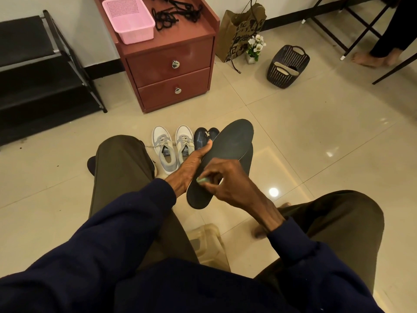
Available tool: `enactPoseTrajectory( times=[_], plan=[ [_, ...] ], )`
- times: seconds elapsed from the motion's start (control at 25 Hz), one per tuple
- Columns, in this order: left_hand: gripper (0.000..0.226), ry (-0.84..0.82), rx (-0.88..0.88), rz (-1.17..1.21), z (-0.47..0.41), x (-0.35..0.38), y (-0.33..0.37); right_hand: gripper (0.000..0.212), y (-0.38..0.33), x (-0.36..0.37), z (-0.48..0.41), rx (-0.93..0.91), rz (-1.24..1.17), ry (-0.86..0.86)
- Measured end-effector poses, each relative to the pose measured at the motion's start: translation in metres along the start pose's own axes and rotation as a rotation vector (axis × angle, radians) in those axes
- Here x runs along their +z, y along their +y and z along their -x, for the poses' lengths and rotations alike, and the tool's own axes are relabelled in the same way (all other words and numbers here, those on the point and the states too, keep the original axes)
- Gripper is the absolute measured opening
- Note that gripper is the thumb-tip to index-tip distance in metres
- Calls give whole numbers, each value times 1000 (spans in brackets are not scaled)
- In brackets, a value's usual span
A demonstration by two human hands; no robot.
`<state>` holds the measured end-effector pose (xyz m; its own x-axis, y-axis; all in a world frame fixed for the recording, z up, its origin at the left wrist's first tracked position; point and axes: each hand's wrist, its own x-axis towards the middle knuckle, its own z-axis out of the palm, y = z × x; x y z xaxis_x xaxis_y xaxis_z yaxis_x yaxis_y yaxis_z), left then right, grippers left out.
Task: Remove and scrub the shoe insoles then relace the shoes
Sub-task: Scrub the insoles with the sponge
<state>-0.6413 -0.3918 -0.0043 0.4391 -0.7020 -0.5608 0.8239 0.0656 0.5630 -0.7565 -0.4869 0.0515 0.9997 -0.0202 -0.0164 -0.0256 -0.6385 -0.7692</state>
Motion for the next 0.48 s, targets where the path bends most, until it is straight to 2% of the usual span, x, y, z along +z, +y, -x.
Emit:
enactPoseTrajectory(
  times=[0.08, 0.12, 0.28, 0.32, 0.36, 0.48],
  plan=[
    [38, 24, -25, 96, -1, 0, 2, 13, -9, 4, 5, -31, -55, -194],
    [41, 19, -45, 125, -2, 0, 3, 13, -8, 4, 5, -48, -21, -172],
    [41, 43, -11, 136, -3, -2, 6, 12, 16, -6, 1, -3, 279, 335],
    [44, 31, -6, 121, -3, 0, 6, 12, 18, -6, 1, 14, 293, 396],
    [44, 24, -13, 109, -3, 1, 5, 12, 18, -4, 2, 7, 262, 383],
    [36, 44, 19, 59, -4, -3, 2, 15, 3, 2, 4, -42, 61, 75]
  ],
)
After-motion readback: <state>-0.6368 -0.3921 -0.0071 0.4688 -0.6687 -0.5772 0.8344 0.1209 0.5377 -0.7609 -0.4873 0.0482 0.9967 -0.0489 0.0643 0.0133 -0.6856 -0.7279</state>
